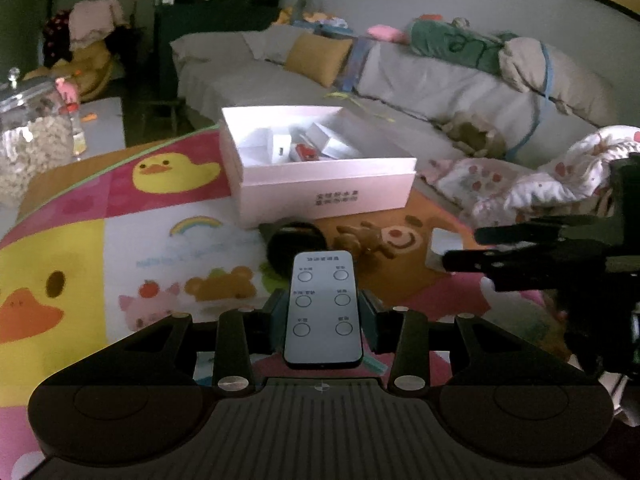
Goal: Organize rigid objects
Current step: 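Carry the remote and cube into the pink box and open both tools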
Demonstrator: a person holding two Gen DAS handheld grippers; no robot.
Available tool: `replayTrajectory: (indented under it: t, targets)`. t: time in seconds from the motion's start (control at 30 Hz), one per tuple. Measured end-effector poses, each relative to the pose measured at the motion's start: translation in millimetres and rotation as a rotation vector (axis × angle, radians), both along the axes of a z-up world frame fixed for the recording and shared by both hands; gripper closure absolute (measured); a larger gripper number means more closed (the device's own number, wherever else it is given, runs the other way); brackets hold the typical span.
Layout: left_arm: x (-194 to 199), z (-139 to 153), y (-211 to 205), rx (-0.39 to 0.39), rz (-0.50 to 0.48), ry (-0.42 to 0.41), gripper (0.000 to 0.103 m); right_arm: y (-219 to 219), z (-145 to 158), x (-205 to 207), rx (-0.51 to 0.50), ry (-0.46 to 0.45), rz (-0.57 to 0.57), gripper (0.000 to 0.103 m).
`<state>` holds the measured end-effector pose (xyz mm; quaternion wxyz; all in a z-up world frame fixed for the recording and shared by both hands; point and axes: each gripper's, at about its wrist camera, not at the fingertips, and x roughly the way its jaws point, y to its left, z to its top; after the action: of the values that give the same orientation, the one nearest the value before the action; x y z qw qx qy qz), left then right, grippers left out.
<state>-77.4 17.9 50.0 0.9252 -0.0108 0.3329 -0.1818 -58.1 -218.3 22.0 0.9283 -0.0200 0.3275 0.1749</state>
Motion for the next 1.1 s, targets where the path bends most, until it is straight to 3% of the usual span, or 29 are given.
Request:
replayTrajectory:
  t: [0.23, 0.33, 0.43, 0.57, 0.7, 0.8, 0.87, 0.93, 1.0, 1.1]
  targets:
    - [-1, -2, -8, 0.005, -0.028, 0.009, 0.06, 15, -13, 23, -0.04, 0.033, 0.045, 0.033]
    - [-2, 0, -8, 0.005, -0.026, -0.002, 0.06, 15, -10, 21, -0.036, 0.038, 0.054, 0.053]
    - [-2, 5, -7, 0.007, -0.021, -0.024, 0.06, 12, -1, 14, 0.002, 0.027, 0.061, 0.053]
    - [5, 25, -3, -0.017, -0.014, -0.101, 0.06, 11, 26, 4, 0.046, -0.047, 0.073, 0.053]
    - [27, 62, -4, -0.012, -0.014, -0.242, 0.06, 13, 63, 4, 0.097, -0.17, 0.066, 0.053]
    - [60, 98, -8, -0.011, 0.007, -0.348, 0.06, 20, 91, 21, 0.1, -0.261, 0.038, 0.053]
    - [91, 115, -13, -0.022, 0.019, -0.355, 0.059, 23, 108, 42, 0.131, -0.296, 0.02, 0.052]
    - [125, 117, -19, -0.004, 0.04, -0.315, 0.059, 23, 120, 65, 0.171, -0.282, -0.011, 0.05]
    - [154, 108, -24, 0.012, 0.073, -0.256, 0.059, 20, 123, 75, 0.195, -0.27, -0.07, 0.032]
    - [169, 89, -17, -0.028, 0.097, -0.221, 0.059, 10, 106, 67, 0.197, -0.272, -0.091, 0.021]
